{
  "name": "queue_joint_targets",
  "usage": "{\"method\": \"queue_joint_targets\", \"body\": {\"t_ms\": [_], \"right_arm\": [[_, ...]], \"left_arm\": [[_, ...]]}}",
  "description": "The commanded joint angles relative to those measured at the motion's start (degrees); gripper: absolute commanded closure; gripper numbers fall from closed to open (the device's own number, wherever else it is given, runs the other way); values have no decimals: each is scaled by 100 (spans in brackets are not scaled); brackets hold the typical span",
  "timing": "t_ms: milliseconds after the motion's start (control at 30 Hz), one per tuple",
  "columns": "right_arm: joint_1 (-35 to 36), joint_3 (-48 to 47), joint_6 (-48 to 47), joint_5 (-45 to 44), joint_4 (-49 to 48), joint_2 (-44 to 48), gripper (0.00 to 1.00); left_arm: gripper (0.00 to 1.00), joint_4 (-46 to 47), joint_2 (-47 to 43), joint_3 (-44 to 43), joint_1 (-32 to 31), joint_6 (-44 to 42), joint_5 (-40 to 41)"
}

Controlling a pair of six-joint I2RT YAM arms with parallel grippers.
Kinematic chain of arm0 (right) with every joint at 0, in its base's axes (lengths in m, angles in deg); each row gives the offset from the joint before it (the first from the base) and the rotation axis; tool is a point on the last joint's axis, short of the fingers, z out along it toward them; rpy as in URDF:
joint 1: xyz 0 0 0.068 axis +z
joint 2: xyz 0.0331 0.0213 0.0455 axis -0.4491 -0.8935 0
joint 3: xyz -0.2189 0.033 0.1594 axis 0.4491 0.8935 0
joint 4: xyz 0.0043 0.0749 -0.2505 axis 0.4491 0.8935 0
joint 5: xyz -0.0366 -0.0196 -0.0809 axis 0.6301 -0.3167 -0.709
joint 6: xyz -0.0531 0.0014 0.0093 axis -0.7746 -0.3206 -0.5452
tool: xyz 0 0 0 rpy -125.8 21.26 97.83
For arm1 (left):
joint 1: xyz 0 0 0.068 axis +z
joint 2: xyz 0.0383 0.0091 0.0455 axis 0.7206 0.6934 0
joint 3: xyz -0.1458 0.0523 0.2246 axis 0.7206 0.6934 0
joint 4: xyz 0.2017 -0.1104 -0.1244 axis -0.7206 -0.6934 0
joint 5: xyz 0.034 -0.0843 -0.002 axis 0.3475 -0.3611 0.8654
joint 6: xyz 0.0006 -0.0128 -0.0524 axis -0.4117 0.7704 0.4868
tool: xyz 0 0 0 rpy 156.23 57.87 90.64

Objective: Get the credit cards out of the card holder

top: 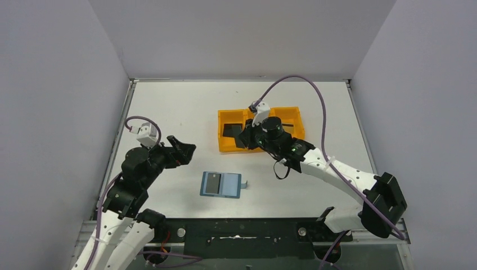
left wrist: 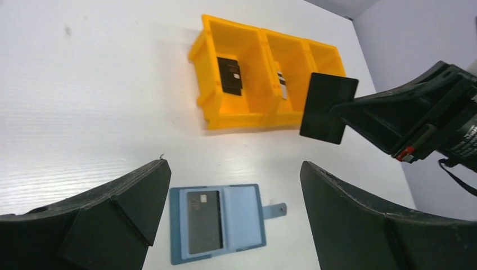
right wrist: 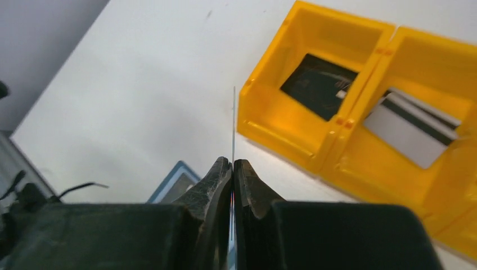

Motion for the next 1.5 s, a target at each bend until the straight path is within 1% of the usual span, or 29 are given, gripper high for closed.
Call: {"method": "queue_joint_targets", "body": {"t_ms": [0,100,167,267,400,600,767,1067,1233,1467], "right_arm": [[108,-473,-2381,-940,168,-288,100],[233,-589,-3701,-943,-23,-568,100],[297,-761,-4350,-956,-23,-819,100],[328,-1153,-5164,-917,221,-1307,100],[333,-1661,-5991,-853,577,-1929,100],[281,-1936,-6924,-894,524,-2483,100],[154,-2187,-7218,-722,400,-2878,100],[2,-2596,-7630,-710,446,-3494,100],[-95,-2823,-7719,-603,448,-3802,96],[-110,-2984,-7944,-656,483,-4110,94]], "left_arm": [[13,-205,-380,17,30,-893,980],[12,-317,-597,231,25,-1006,1317],[12,-303,-666,239,30,-1008,1391],[12,-293,-688,253,38,-1030,1478],[11,-354,-623,226,42,-996,1547],[11,-371,-547,225,67,-988,1546],[11,-405,-570,211,86,-970,1622],[11,-517,-730,181,112,-886,1889],[11,-530,-805,189,121,-872,1940],[11,-508,-776,198,138,-888,1901]]}}
